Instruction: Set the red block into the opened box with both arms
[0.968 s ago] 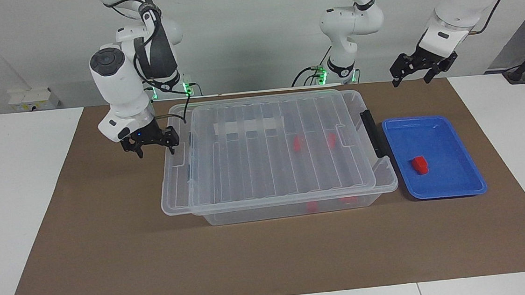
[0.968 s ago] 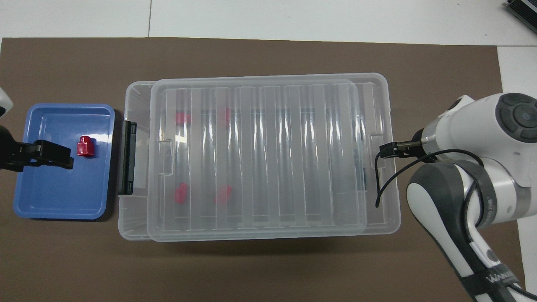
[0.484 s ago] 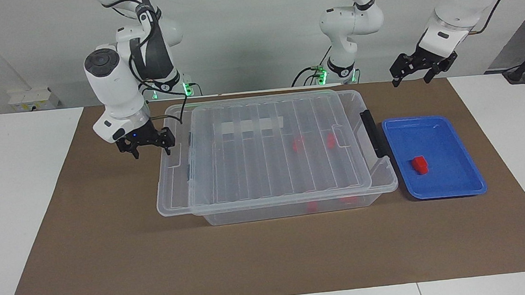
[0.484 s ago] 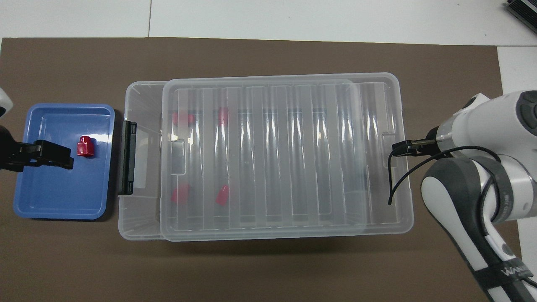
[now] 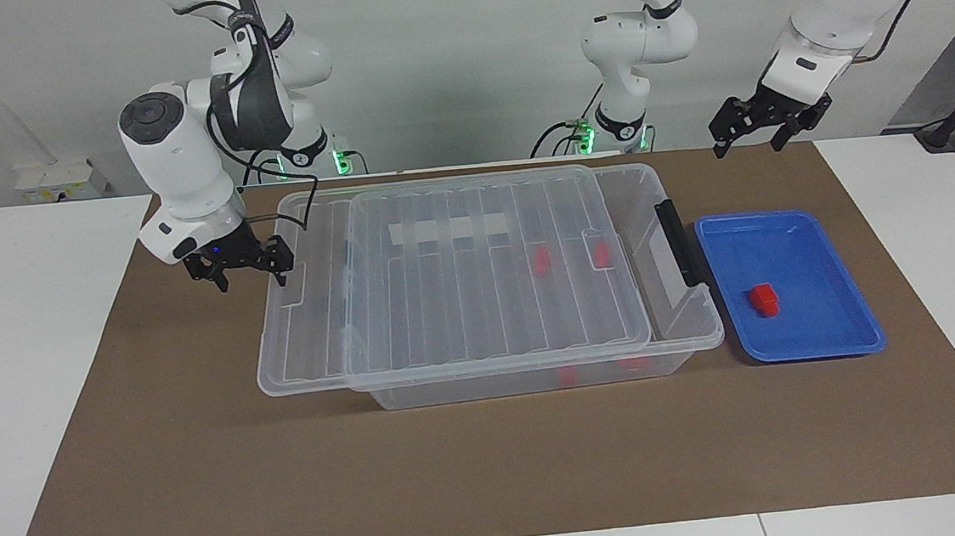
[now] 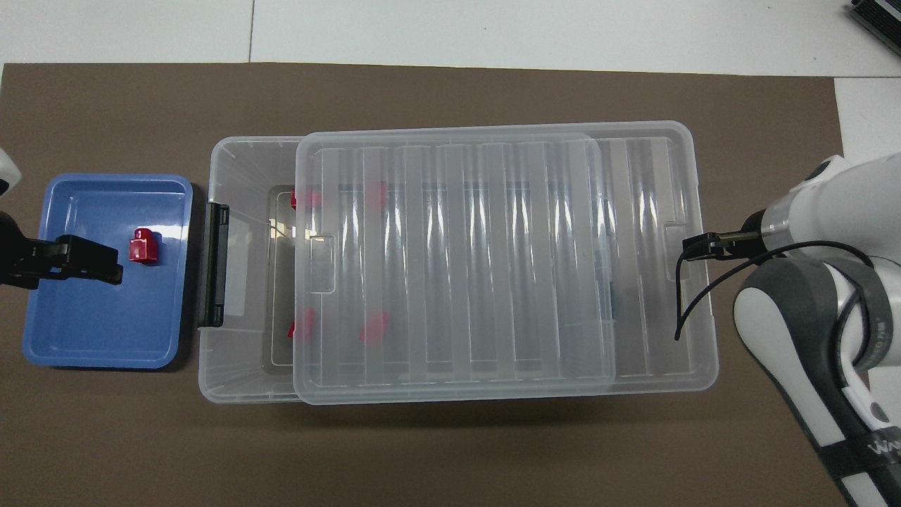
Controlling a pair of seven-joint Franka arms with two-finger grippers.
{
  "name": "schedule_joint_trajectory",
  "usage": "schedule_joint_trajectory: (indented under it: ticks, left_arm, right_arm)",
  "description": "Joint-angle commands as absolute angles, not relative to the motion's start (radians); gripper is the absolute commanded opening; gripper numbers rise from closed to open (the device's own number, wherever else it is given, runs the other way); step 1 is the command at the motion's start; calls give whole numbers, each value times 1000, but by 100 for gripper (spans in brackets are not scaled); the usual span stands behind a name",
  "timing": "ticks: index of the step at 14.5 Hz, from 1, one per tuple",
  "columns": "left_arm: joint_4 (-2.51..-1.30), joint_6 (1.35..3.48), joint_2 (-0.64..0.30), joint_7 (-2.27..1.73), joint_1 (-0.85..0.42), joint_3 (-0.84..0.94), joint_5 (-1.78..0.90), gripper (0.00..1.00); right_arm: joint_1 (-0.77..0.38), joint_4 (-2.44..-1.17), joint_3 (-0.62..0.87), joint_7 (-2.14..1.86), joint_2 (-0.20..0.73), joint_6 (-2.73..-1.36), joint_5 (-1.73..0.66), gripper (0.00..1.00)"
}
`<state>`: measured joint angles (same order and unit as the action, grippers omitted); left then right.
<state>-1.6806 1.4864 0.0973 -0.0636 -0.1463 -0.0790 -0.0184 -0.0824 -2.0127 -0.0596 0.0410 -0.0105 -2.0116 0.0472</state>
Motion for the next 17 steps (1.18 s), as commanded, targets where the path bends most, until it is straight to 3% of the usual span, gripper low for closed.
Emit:
schedule_joint_trajectory:
  ticks: [1, 9, 13, 17]
  left_arm:
    - [-1692, 1480, 118, -49, -106, -80, -17, 100]
    - [-1698, 1532, 117, 146, -9, -84, -8, 100]
    - [-1848, 1762, 161, 132, 0, -84, 31, 100]
    - [-1910, 1868, 153, 133, 28, -84, 31, 100]
  right_arm:
    - [-45, -2020, -57, -5, -26, -2010, 66, 100]
    - [-15, -2020, -57, -11, -29, -2005, 66, 100]
    - [-2, -2020, -58, -12, -32, -1999, 66, 100]
    - [17, -2020, -58, -28, -34, -1997, 66, 100]
